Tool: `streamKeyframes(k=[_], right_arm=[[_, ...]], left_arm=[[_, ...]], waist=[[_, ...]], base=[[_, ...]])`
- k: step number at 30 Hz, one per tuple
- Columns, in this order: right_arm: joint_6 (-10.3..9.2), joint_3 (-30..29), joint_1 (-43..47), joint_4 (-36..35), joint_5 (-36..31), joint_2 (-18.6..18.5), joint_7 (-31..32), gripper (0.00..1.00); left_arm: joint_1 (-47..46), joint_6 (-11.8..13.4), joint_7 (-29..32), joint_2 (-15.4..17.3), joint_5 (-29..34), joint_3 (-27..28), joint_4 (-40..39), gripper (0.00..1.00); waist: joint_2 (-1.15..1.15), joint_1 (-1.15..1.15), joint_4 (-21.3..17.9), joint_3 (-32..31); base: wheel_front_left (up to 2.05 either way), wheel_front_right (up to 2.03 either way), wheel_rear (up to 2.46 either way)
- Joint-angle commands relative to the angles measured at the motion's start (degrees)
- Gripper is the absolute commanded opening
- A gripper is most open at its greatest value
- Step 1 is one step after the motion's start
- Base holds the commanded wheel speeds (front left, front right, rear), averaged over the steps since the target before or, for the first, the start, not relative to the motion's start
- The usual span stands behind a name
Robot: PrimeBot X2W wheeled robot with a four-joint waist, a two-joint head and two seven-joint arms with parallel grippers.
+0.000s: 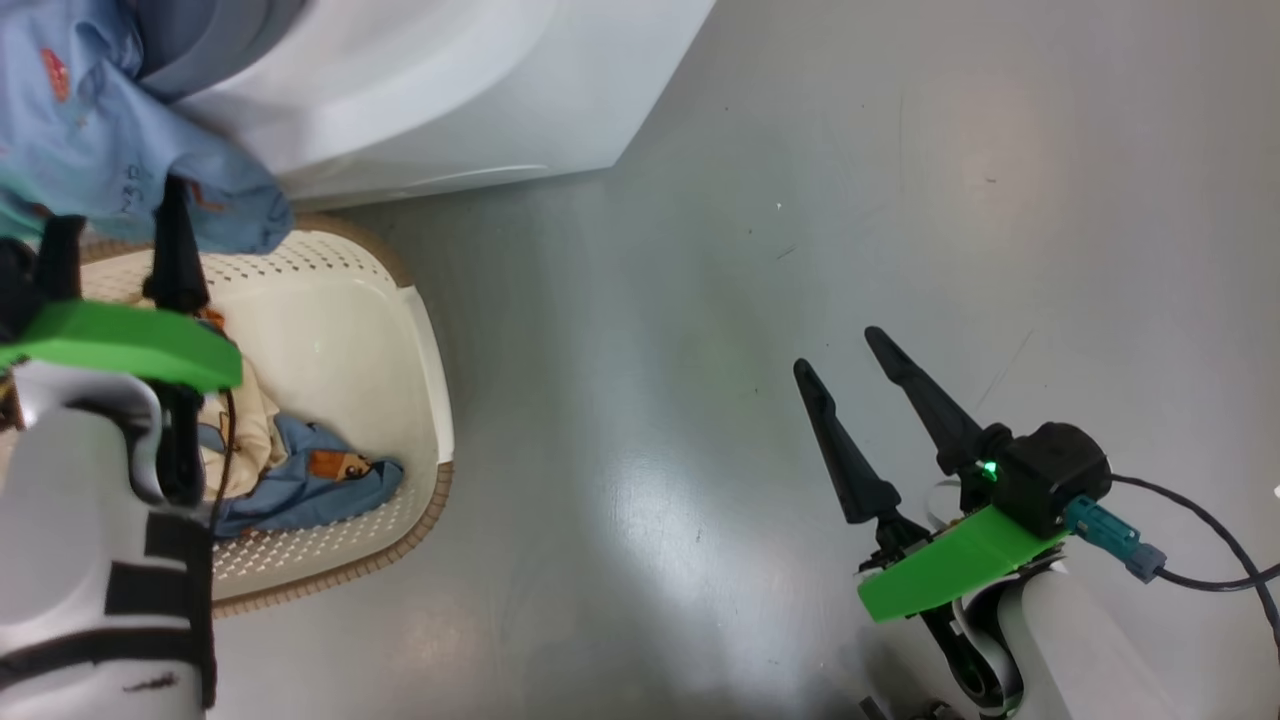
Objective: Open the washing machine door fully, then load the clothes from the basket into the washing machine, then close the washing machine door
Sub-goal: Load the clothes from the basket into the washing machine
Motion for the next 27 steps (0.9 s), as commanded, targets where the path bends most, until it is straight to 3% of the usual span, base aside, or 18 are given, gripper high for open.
streamKeyframes(k=[1, 3, 8, 16, 27], right_arm=[[0.35, 1.15, 0.59, -1.33, -0.12, 0.46, -0.68, 1.00], [0.35, 1.02, 0.56, -1.23, -0.12, 0.47, -0.68, 1.00], [0.35, 0.93, 0.38, -0.84, -0.12, 0.56, -0.68, 1.00], [0.35, 0.74, 0.62, -0.41, 0.46, 0.41, -0.68, 1.00], [0.35, 1.93, 0.91, 0.26, 1.44, 0.75, -0.68, 1.00]], left_arm=[[-1.16, -0.32, -0.36, 2.28, -1.47, 1.15, -0.52, 0.96], [-2.15, -0.48, -0.36, 2.39, -2.80, 1.23, -0.39, 0.52], [-2.41, -0.62, -0.36, 3.32, -5.17, -1.56, -2.16, 0.02], [2.24, -0.64, -0.36, 3.95, -5.32, -4.44, -8.38, 0.00], [7.32, -0.64, -0.36, 4.08, -1.69, -2.65, -15.69, 0.00]], waist=[[0.00, 0.00, -0.17, 0.34], [0.00, 0.00, -0.13, 0.40], [0.00, 0.00, 0.19, -0.16], [0.00, 0.00, 1.62, -2.85], [0.00, 0.00, 2.63, -6.36]], base=[[0.00, 0.00, 0.00], [0.00, 0.00, 0.00], [0.00, 0.00, 0.00], [0.00, 0.00, 0.00], [0.00, 0.00, 0.00]])
